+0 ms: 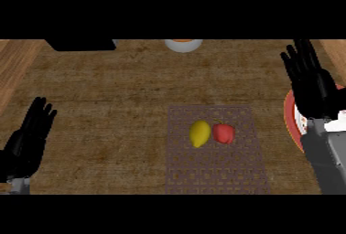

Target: Pick the bell pepper from the placemat and place it in the plate

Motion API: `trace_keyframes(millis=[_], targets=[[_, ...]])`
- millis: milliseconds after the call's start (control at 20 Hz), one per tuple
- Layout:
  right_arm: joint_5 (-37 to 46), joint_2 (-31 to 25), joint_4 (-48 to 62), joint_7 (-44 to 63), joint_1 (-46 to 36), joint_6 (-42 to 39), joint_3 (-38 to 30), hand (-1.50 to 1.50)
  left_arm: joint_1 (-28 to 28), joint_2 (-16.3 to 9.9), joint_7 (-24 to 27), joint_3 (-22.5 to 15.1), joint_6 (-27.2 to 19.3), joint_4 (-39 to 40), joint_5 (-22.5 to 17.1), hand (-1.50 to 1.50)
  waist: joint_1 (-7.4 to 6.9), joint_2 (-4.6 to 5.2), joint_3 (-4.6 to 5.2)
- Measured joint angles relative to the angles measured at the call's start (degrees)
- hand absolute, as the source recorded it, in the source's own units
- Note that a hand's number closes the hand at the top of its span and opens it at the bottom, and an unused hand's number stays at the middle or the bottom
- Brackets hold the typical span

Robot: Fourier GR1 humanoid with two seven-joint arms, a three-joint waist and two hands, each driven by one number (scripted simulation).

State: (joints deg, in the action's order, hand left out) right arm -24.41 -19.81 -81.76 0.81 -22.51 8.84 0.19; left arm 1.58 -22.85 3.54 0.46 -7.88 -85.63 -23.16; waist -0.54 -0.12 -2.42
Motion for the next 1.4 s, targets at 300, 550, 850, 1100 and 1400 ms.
trace_keyframes(millis=[300,550,850,1100,1400], targets=[[-3.81,0.05,11.07,15.01,1.39,-4.47,4.13,-1.50,-5.82,-4.17,2.01,-4.15,3.50,-4.86,5.63,0.00,-0.80,1.25,1.74],[8.85,-9.50,16.53,24.11,-2.01,-13.40,17.51,-1.50,-10.23,-5.34,2.49,-9.15,7.39,-7.15,8.62,0.00,-3.08,1.97,2.47],[21.21,-11.37,20.90,32.77,-13.77,-21.41,29.34,-1.50,-13.41,-4.57,1.33,-12.58,8.64,-7.22,10.90,0.00,-3.60,1.28,2.52],[24.94,-4.56,28.93,41.38,-24.78,-26.58,32.70,-1.50,-15.07,-3.94,0.81,-12.67,9.29,-5.14,11.82,0.00,-2.43,0.88,2.48],[21.24,4.06,38.66,51.95,-32.69,-31.54,29.47,-1.50,-14.93,-3.60,0.38,-11.72,9.73,-5.20,12.26,0.00,-1.41,0.52,2.47]])
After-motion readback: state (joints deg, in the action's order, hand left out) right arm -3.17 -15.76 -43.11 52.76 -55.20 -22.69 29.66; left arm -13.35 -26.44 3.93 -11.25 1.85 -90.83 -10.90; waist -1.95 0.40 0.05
